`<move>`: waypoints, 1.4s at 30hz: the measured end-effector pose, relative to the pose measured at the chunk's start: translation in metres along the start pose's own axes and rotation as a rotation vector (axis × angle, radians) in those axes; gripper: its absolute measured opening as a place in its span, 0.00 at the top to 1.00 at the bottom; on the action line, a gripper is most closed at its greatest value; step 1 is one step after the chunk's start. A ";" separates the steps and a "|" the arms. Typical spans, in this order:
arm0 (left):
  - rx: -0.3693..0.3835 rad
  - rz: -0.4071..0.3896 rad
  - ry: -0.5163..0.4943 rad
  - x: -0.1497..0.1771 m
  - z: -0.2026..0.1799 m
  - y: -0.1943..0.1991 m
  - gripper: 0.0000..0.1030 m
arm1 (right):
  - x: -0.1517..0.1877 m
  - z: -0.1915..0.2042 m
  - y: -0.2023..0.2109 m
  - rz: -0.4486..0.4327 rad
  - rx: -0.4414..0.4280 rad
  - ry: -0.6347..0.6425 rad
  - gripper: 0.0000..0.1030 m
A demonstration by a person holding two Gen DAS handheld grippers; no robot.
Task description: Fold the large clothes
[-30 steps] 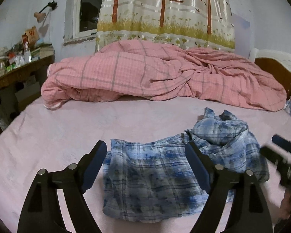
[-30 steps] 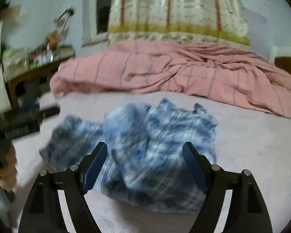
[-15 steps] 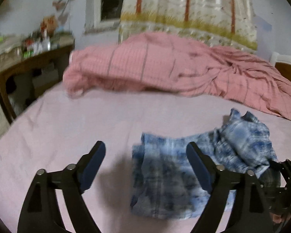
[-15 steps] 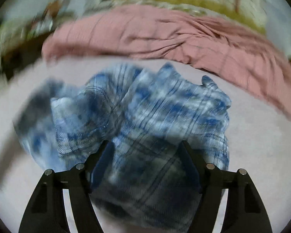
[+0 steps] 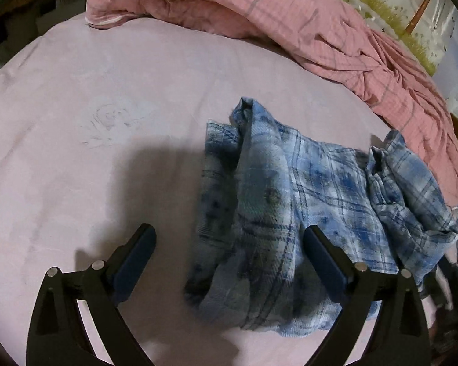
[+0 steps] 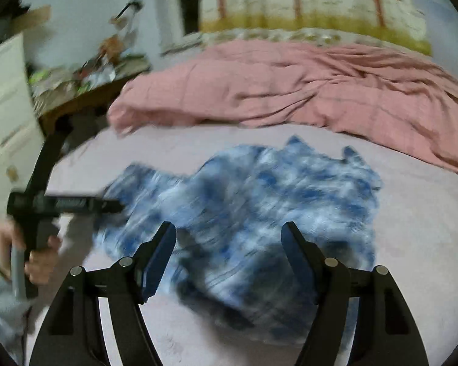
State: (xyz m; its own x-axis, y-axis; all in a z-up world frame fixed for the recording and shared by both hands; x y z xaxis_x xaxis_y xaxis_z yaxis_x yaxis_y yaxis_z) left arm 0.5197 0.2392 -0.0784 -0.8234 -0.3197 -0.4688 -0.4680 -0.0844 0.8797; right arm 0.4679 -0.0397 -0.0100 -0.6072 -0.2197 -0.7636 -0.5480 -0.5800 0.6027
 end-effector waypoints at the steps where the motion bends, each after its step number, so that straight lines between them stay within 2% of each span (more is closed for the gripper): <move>1: -0.003 -0.008 -0.013 0.001 -0.003 -0.002 0.07 | 0.001 0.000 -0.009 0.035 0.016 0.008 0.28; 3: -0.028 -0.036 -0.050 0.002 -0.008 -0.004 0.07 | 0.005 0.000 -0.028 0.069 0.083 0.028 0.28; 5: -0.050 -0.077 -0.074 0.005 -0.014 -0.005 0.21 | 0.004 0.002 -0.038 0.047 0.144 0.054 0.29; 6: -0.041 -0.096 -0.083 0.005 -0.018 -0.004 0.37 | 0.003 0.004 -0.040 0.030 0.174 0.072 0.29; 7: -0.018 -0.111 -0.089 0.005 -0.020 0.000 0.58 | 0.001 0.008 -0.040 0.019 0.193 0.103 0.32; 9: -0.006 -0.142 -0.103 0.006 -0.025 0.007 0.76 | 0.001 0.019 -0.041 0.042 0.193 0.176 0.43; 10: -0.009 -0.165 -0.111 0.006 -0.026 0.010 0.85 | 0.002 0.022 -0.042 0.053 0.177 0.200 0.58; 11: 0.009 -0.169 -0.114 0.006 -0.027 0.012 0.86 | 0.003 0.023 -0.043 0.055 0.143 0.200 0.81; 13: 0.037 -0.166 -0.084 0.002 -0.022 0.014 0.87 | 0.000 0.016 -0.030 -0.013 0.118 0.138 0.87; 16: 0.073 -0.147 -0.054 -0.003 -0.015 0.014 0.87 | -0.012 0.005 0.008 -0.120 0.144 0.116 0.89; 20: 0.057 -0.146 -0.069 -0.003 -0.016 0.012 0.87 | -0.035 -0.016 0.085 -0.235 0.233 0.110 0.89; 23: 0.027 -0.166 -0.094 -0.002 -0.024 0.014 0.87 | -0.039 -0.042 0.131 -0.259 0.353 0.097 0.89; 26: 0.026 -0.166 -0.094 -0.001 -0.024 0.014 0.87 | -0.033 -0.071 0.149 -0.224 0.422 0.070 0.89; 30: 0.045 -0.164 -0.086 -0.001 -0.023 0.014 0.87 | -0.010 -0.090 0.141 -0.179 0.426 0.060 0.89; 33: 0.045 -0.167 -0.091 -0.002 -0.023 0.014 0.87 | 0.000 -0.083 0.130 -0.209 0.345 0.046 0.89; 37: 0.057 -0.176 -0.086 -0.004 -0.021 0.019 0.87 | -0.003 -0.049 0.106 -0.218 0.202 0.105 0.89; 39: 0.061 -0.179 -0.085 -0.004 -0.020 0.021 0.87 | -0.004 -0.023 0.081 -0.168 0.123 0.157 0.89; 40: 0.060 -0.180 -0.086 -0.003 -0.020 0.021 0.87 | -0.002 -0.011 0.063 -0.112 0.102 0.188 0.89; 42: 0.056 -0.181 -0.091 -0.003 -0.021 0.022 0.87 | 0.009 0.004 0.025 0.002 0.116 0.251 0.89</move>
State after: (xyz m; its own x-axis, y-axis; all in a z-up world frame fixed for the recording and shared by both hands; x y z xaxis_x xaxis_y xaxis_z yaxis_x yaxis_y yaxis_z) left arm 0.5187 0.2189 -0.0560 -0.7487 -0.2171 -0.6264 -0.6261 -0.0790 0.7757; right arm 0.4459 -0.0530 -0.0006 -0.4548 -0.4162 -0.7874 -0.6182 -0.4889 0.6155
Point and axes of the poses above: each gripper's, at about its wrist camera, not at the fingertips, and y roughly against the way its jaws point, z to its left, x to its underside, the point moved 1 cm from there along -y, roughly the way its jaws point, and after that the axes turned 15 degrees about -x, right-handed, at the moved point
